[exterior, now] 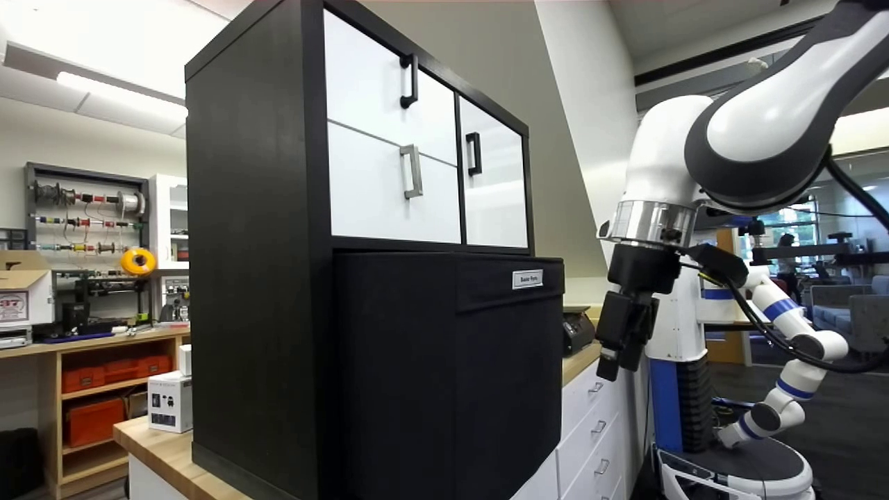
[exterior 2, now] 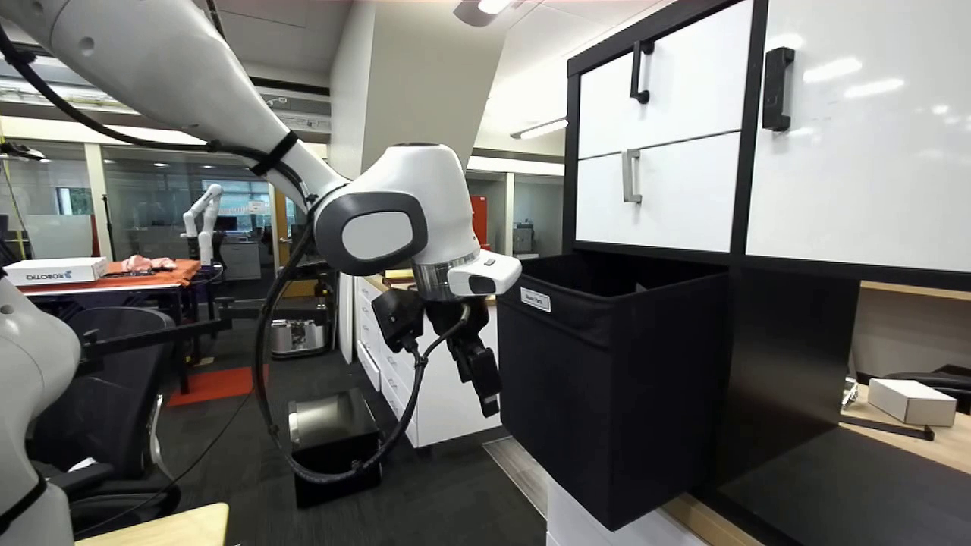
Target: Push the box into the shelf
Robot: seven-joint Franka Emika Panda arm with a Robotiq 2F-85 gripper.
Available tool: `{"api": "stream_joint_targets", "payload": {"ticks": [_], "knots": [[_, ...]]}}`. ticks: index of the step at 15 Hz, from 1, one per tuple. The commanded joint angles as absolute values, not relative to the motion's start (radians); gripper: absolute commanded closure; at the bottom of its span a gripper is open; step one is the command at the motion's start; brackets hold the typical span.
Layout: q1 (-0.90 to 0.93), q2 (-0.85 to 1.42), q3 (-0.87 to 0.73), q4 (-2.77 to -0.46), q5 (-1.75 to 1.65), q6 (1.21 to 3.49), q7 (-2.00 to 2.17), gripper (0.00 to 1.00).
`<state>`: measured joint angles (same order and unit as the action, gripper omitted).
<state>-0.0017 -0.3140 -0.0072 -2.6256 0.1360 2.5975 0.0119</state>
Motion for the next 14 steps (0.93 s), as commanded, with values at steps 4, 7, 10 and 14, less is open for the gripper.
{"api": "stream_joint_targets", "payload": {"ticks": [4, 7, 10, 14], "knots": [[0.06, -0.358, -0.033, -2.716, 0.227, 2.827, -0.02, 0.33], [0.106, -0.318, -0.057, -2.7, 0.262, 2.918, -0.054, 0.44], [0.162, -0.275, -0.081, -2.679, 0.307, 2.988, -0.103, 0.64], [0.241, -0.196, -0.121, -2.651, 0.362, 3.08, -0.163, 0.9]]}}
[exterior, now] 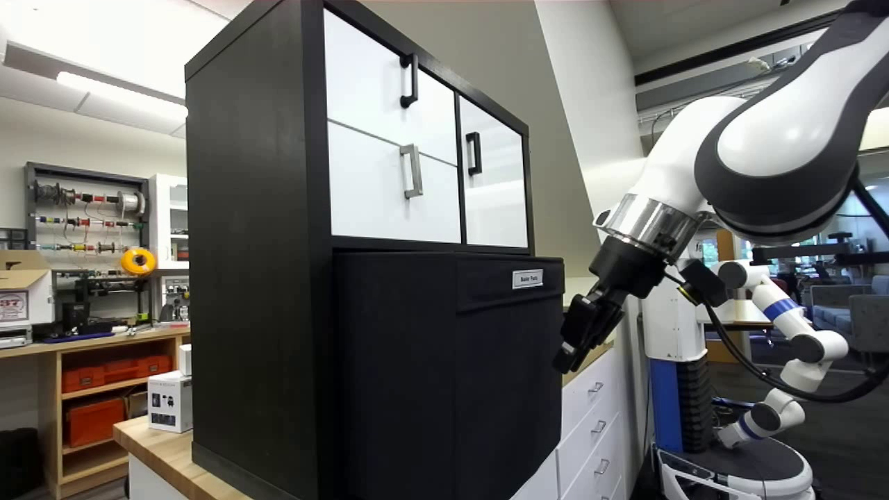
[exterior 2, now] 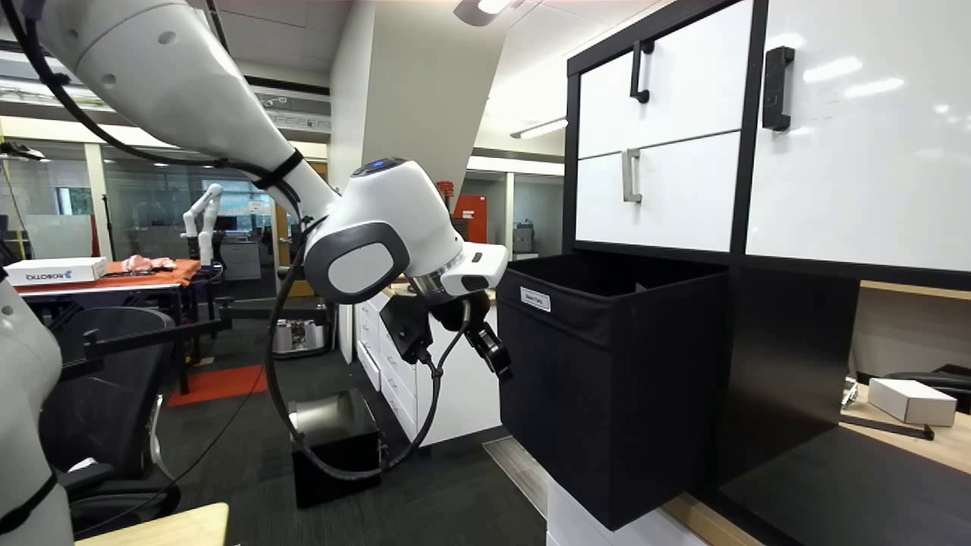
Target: Push the box into the shelf
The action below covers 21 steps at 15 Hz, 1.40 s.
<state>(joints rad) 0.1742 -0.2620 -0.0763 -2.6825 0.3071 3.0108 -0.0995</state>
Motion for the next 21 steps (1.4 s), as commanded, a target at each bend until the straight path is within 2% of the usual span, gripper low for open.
{"api": "stream_joint_targets", "payload": {"ticks": [1, 5, 10, 12, 13, 21], "knots": [[0.257, -0.18, -0.13, -2.645, 0.374, 3.096, -0.176, 0.94], [0.265, -0.117, -0.14, -2.629, 0.372, 3.181, -0.176, 1.0], [0.257, -0.02, -0.137, -2.576, 0.349, 3.317, -0.156, 0.94], [0.255, 0.023, -0.133, -2.536, 0.338, 3.348, -0.148, 0.96], [0.165, 0.04, -0.061, -2.521, 0.247, 3.351, -0.068, 0.97], [0.091, 0.184, -0.019, -2.361, 0.133, 3.385, -0.014, 0.96]]}}
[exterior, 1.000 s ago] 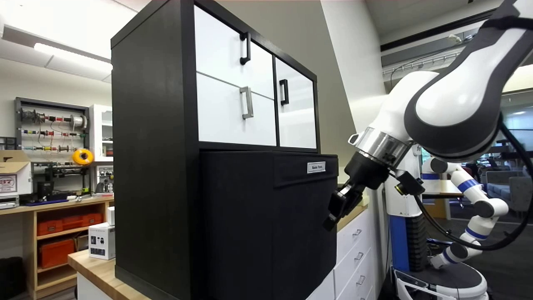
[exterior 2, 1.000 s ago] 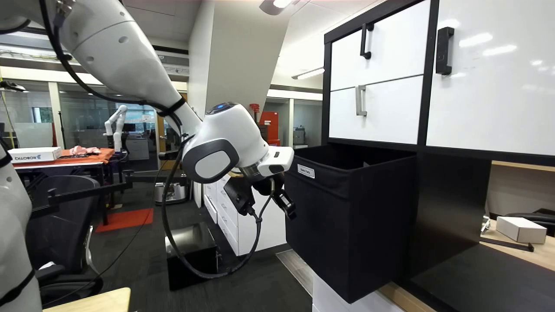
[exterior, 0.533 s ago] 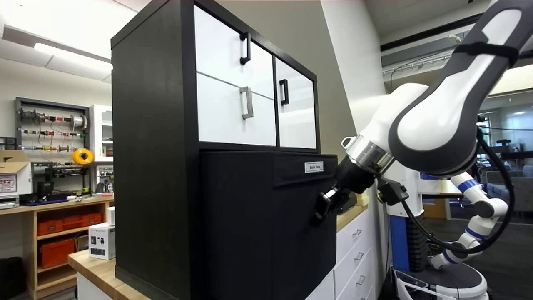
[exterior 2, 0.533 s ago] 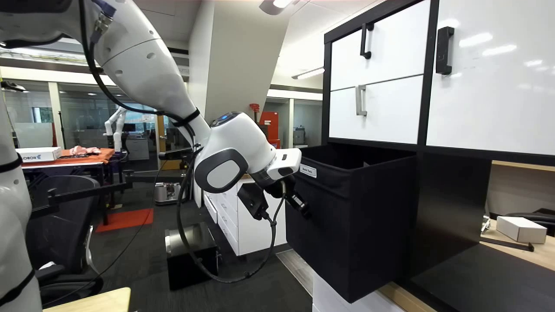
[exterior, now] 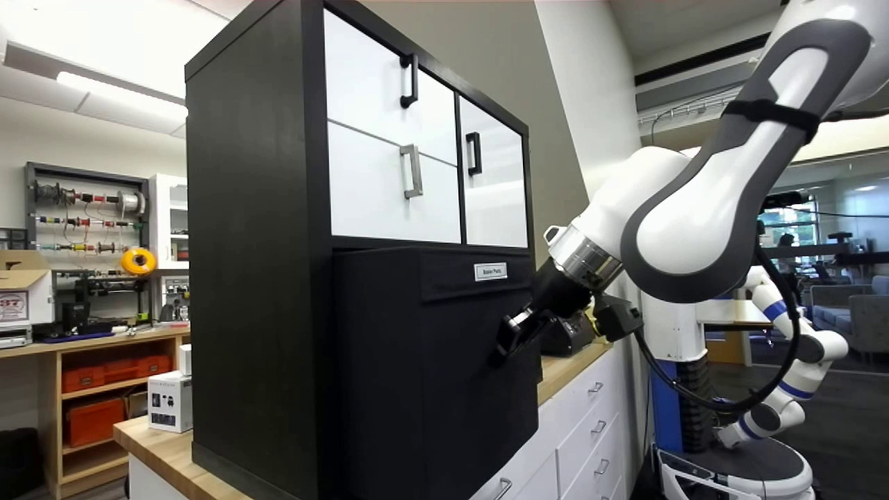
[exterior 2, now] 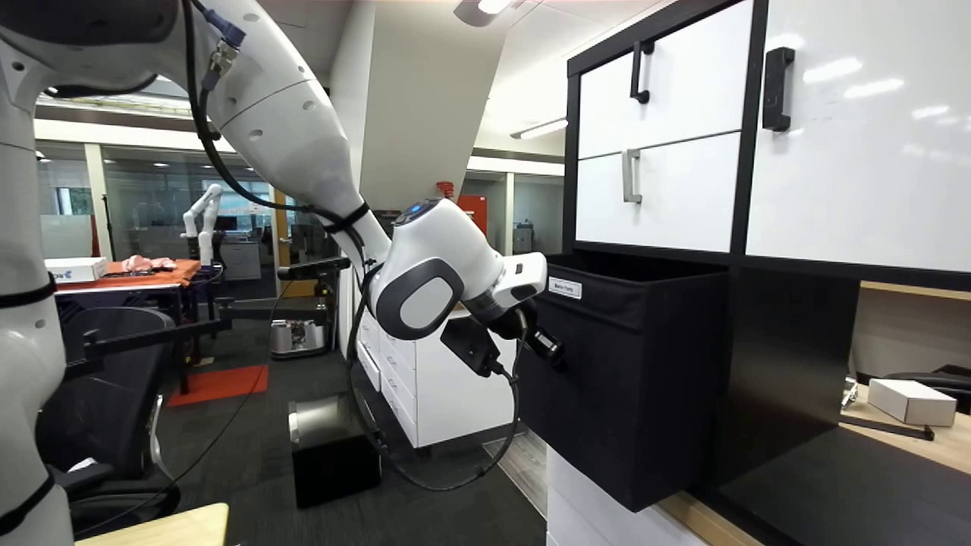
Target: Push the box into the shelf
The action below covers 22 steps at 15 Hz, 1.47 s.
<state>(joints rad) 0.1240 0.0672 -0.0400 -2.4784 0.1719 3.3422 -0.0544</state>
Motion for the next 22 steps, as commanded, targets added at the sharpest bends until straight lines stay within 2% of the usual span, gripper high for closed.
{"api": "stream_joint_targets", "payload": {"ticks": [1, 10, 11, 13, 19, 20, 21, 22], "knots": [[0.088, 0.207, -0.017, -2.333, 0.127, 3.381, -0.013, 0.96], [0.05, 0.351, 0.029, -2.151, 0.123, 3.345, -0.025, 0.96], [0.045, 0.355, 0.033, -2.144, 0.124, 3.343, -0.028, 0.7], [0.02, 0.342, 0.058, -2.147, 0.125, 3.33, -0.032, 0.68], [0.001, 0.349, 0.092, -2.142, 0.127, 3.362, -0.043, 0.31], [0.0, 0.356, 0.097, -2.137, 0.126, 3.365, -0.043, 0.75], [0.002, 0.367, 0.096, -2.128, 0.125, 3.366, -0.046, 0.71], [0.003, 0.376, 0.092, -2.121, 0.125, 3.368, -0.048, 0.72]]}}
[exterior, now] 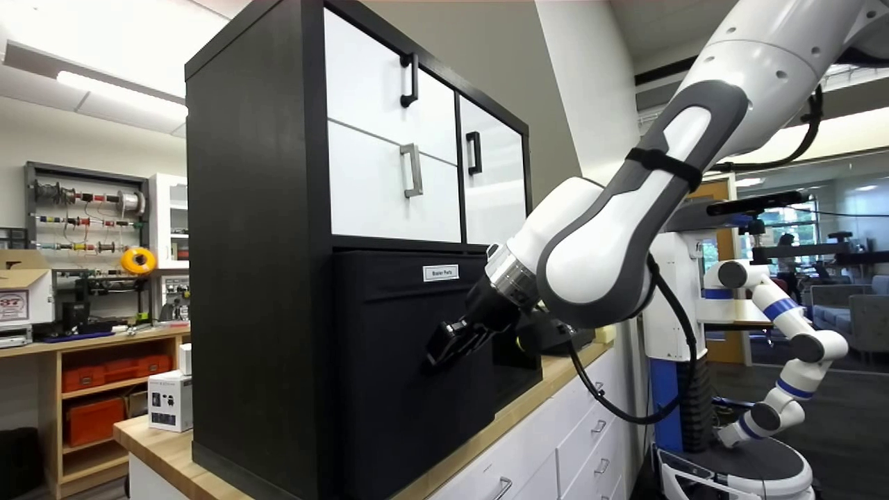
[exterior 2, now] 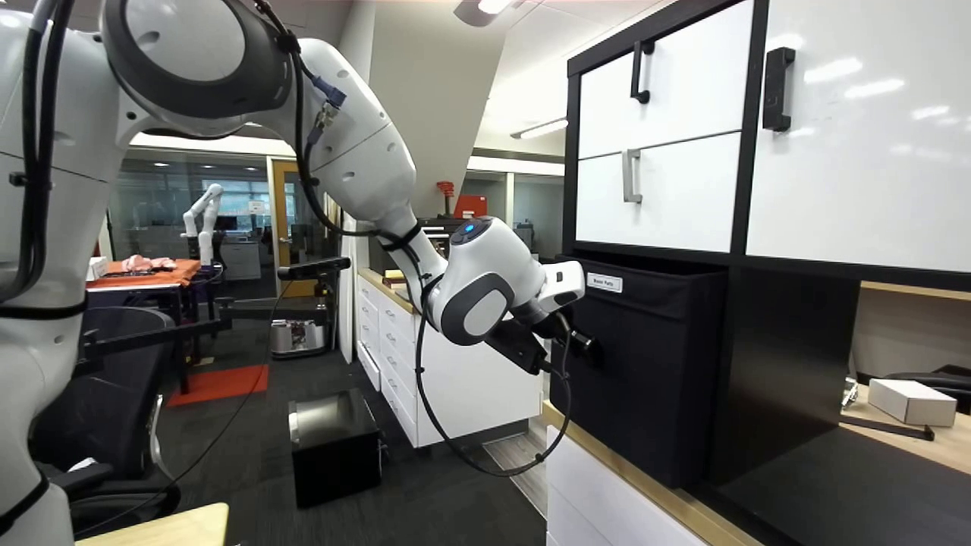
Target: Push the box into the shelf
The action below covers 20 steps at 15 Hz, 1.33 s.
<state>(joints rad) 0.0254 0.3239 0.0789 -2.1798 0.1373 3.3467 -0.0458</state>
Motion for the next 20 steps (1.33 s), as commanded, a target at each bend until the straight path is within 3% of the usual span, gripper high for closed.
{"api": "stream_joint_targets", "payload": {"ticks": [1, 4, 7, 8, 10, 13, 20], "knots": [[0.0, 0.383, 0.092, -2.116, 0.124, 3.368, -0.049, 0.77], [0.004, 0.396, 0.088, -2.101, 0.125, 3.369, -0.051, 0.96], [0.002, 0.395, 0.087, -2.097, 0.127, 3.356, -0.051, 0.99], [0.017, 0.381, 0.063, -2.107, 0.091, 3.331, -0.024, 0.73], [0.014, 0.315, 0.061, -2.152, 0.096, 3.184, -0.011, 0.69], [-0.022, 0.207, 0.113, -2.227, 0.147, 2.955, -0.047, 0.51], [0.01, -0.01, 0.055, -2.253, 0.122, 2.46, -0.006, 0.05]]}}
